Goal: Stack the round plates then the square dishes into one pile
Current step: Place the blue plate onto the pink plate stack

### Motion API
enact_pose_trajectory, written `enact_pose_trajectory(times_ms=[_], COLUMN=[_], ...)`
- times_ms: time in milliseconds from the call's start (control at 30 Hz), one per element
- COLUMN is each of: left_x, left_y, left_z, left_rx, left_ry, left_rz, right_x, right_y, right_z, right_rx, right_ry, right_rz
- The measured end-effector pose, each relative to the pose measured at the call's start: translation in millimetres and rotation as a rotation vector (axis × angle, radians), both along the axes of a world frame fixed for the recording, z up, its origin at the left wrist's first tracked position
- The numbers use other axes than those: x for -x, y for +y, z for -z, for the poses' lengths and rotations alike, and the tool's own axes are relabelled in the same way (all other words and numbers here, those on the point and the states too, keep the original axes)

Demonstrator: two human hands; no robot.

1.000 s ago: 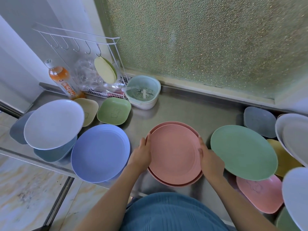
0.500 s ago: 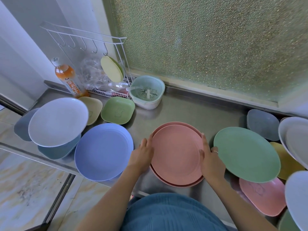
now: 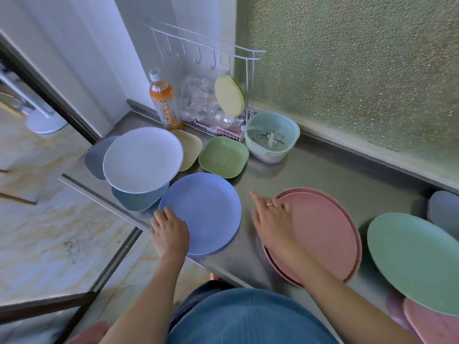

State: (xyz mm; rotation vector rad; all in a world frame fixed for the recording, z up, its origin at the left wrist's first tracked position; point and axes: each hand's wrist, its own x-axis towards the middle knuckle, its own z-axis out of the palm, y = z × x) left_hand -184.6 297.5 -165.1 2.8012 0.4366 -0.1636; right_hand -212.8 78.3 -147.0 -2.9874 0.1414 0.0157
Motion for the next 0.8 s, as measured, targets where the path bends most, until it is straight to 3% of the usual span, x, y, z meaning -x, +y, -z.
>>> enact_pose_trajectory(times_ms=[167,333,533,800], left_x=[-5,-15,-30,-37], left_y=[40,51,49,-10], left_z=[8,15,-1,-15], left_rx=[0.106,0.477,0.661,0.784], left_ry=[0.132,0.096,0.057,-0.003], left_rz=[-0.040,-0.117,-0.257,-0.081], right_x=[-30,-38,-39,-10], right_y=[49,56,47,-16], right_z=[6,8,-2,-9], right_rx=[0.051,0.088,-0.038,-0.403], right_ry=[0.235,0.249,0.152,-0.085], right_rz=[-0.054,0.051,0.174,0.373])
